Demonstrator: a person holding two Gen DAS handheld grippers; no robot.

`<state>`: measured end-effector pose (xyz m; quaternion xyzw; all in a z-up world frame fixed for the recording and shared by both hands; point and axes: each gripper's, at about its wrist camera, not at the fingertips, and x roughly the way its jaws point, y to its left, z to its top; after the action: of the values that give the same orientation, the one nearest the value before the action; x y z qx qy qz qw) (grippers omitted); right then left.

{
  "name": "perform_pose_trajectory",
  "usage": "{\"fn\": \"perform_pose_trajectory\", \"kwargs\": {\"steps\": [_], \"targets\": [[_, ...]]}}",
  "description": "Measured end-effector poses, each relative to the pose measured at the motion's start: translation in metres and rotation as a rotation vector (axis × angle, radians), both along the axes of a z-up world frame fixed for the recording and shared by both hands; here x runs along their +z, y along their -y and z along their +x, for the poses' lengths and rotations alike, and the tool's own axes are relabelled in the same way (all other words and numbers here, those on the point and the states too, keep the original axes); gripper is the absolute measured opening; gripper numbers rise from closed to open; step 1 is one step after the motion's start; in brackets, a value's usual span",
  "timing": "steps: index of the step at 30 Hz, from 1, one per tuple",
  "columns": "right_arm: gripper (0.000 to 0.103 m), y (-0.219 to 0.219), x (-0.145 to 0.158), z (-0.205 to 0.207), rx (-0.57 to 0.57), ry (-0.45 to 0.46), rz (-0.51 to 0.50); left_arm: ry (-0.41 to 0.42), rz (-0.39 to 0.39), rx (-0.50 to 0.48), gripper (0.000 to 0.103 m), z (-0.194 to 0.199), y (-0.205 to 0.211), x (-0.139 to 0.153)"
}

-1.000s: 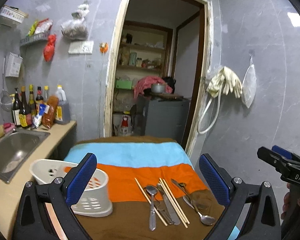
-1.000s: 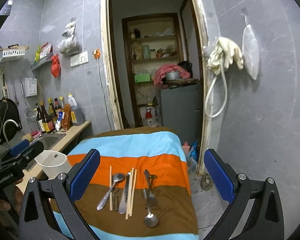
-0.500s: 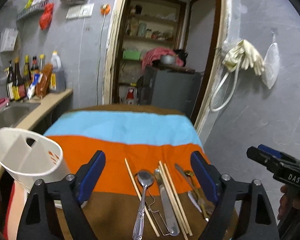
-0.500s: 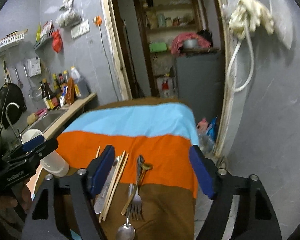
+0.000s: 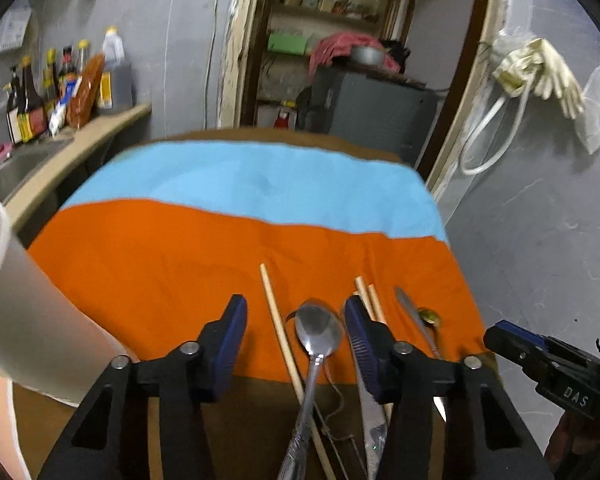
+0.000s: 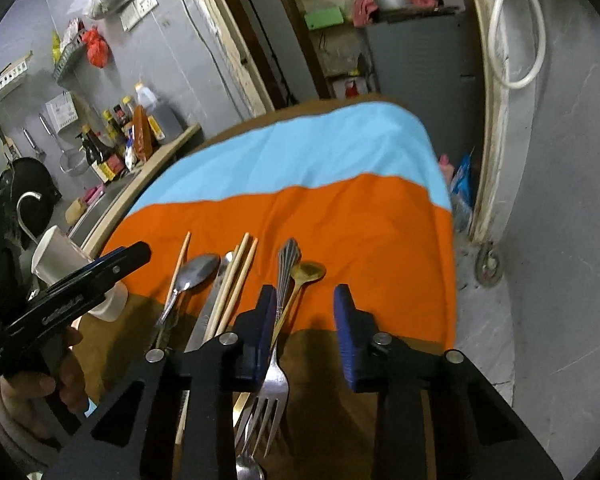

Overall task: Organize utensils
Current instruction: 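Move the right tool down toward the utensils on the cloth, then close the right gripper on a fork while the left gripper grasps a chopstick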

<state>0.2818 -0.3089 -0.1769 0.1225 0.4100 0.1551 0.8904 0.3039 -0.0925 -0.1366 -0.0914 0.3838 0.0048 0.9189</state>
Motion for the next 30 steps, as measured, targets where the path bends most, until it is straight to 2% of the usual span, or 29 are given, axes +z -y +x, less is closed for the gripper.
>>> {"fn": "perform_pose_trajectory", "kwargs": {"steps": [4, 7, 14, 16, 28, 30], "targets": [[0.02, -0.004, -0.014, 0.007, 0.021, -0.035, 0.014, -0.068, -0.017, 0.025, 0.034, 0.014, -0.004, -0.013], [0.02, -0.006, -0.022, 0.011, 0.026, -0.056, 0.028, -0.115, -0.041, 0.044, 0.029, 0.022, -0.008, -0.022], [0.018, -0.009, -0.033, 0.019, 0.057, -0.104, 0.059, -0.164, -0.099, 0.05, 0.018, 0.033, -0.018, -0.034], [0.014, -0.008, -0.037, 0.022, 0.066, -0.117, 0.064, -0.2, -0.127, 0.049, 0.017, 0.038, -0.019, -0.04], [0.014, -0.008, -0.057, 0.042, 0.069, -0.219, 0.178, -0.239, -0.265, 0.06, 0.016, 0.053, -0.031, -0.046], [0.014, -0.009, -0.058, 0.044, 0.068, -0.226, 0.189, -0.242, -0.276, 0.064, 0.012, 0.055, -0.032, -0.047]]}}
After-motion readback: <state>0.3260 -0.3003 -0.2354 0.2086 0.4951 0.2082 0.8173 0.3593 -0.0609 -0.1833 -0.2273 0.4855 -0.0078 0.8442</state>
